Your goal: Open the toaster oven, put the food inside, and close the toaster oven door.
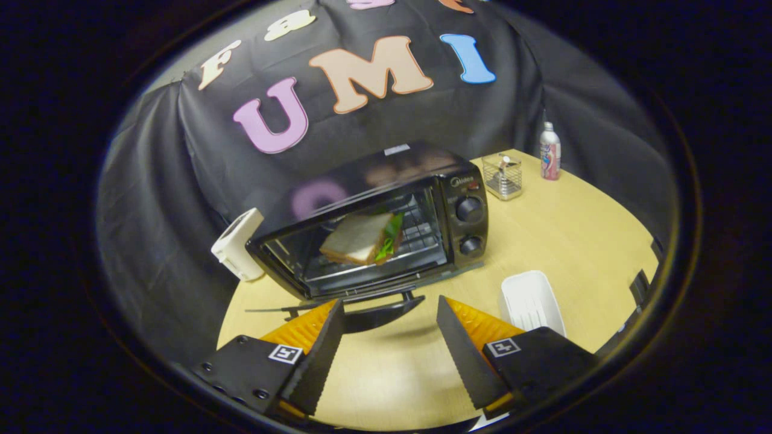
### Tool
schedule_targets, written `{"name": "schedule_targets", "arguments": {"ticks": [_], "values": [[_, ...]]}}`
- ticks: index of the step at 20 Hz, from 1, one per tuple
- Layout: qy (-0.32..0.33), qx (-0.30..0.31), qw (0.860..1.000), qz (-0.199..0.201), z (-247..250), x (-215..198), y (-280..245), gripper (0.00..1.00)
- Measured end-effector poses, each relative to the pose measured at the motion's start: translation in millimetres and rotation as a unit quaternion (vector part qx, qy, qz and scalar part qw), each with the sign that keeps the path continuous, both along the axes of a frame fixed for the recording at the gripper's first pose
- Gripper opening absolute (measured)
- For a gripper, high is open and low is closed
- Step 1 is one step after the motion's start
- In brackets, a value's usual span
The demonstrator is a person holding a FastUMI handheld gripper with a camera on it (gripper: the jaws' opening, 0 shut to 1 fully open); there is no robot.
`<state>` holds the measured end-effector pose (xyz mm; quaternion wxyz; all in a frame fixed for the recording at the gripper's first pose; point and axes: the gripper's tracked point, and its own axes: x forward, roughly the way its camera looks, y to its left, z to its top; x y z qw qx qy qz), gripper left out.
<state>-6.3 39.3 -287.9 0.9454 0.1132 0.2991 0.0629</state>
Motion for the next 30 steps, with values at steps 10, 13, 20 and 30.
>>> {"name": "schedule_targets", "arguments": {"ticks": [10,13,20,30], "values": [[-0.084,-0.051,0.995,0.027,37.5,59.9,16.2,0.98],[-0.094,-0.046,0.994,0.027,41.2,82.6,21.8,0.99],[-0.117,-0.026,0.993,0.011,39.6,107.2,28.3,0.99],[-0.149,-0.043,0.988,0.008,85.3,98.4,28.9,0.94]]}}
